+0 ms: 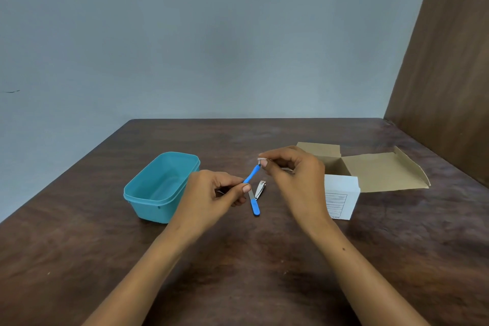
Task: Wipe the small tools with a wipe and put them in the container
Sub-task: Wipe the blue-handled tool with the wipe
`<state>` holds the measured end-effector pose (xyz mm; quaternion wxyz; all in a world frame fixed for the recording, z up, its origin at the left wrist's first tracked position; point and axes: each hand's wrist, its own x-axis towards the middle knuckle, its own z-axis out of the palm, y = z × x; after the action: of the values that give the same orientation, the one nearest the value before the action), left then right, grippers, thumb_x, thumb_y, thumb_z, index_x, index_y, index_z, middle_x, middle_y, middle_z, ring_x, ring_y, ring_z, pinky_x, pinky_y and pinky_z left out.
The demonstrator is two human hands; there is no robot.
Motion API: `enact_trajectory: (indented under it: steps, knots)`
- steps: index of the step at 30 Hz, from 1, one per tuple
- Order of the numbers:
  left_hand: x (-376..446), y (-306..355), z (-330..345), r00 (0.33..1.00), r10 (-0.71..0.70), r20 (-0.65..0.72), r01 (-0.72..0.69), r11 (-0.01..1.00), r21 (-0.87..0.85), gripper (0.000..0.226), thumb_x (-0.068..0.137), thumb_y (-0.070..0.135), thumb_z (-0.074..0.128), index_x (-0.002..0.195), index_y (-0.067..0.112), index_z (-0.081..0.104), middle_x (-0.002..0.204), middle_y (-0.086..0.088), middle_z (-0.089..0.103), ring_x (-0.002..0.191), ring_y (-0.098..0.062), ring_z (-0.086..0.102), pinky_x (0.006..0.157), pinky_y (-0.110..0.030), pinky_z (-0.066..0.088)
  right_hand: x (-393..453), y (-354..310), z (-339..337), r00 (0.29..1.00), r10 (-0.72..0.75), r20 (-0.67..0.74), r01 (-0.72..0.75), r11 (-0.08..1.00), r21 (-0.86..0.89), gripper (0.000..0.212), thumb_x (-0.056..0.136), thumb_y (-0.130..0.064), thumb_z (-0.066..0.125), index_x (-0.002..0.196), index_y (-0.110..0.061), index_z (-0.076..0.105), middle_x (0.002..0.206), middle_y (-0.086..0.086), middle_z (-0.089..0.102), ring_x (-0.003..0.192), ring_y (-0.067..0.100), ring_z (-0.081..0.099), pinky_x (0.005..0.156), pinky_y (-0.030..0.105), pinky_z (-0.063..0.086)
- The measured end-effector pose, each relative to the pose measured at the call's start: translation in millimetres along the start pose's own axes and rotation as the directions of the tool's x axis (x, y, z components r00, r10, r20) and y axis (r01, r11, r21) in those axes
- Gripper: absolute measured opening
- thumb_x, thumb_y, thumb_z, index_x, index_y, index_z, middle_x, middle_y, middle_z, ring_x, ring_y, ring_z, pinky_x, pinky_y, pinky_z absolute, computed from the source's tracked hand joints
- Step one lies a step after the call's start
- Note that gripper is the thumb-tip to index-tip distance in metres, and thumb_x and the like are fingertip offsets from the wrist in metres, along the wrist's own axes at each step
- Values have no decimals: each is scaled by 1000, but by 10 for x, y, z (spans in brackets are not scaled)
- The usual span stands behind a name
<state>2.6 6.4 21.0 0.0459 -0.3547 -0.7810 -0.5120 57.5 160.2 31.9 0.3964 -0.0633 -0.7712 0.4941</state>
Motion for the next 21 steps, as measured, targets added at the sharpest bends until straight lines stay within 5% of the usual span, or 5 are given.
enact_trajectory:
  steps: [6,12,21]
  knots:
    - [7,-8,1,1000,0,-3,0,1000,10,14,82,18,70,94,15,76,68,5,72,65,-10,70,68,-27,59,24,2,-19,993,114,2,-113,985,127,13,82,-3,68,82,-14,73,82,-1,73,77,12,70,74,29,57]
    - [19,14,-20,998,-60,32,63,992,-106,11,83,17,67,84,25,75,64,2,72,64,-13,71,65,-21,57,20,-64,-80,929,235,287,-336,859,385,15,86,3,60,87,-8,71,82,2,73,76,12,69,66,19,55]
    - [25,-2,-32,996,-87,30,89,991,-99,12,83,18,68,81,29,74,62,7,72,65,-12,71,66,-25,59,72,-76,-118,906,336,257,-421,779,465,11,85,3,61,93,-1,67,78,11,71,74,18,69,71,22,58]
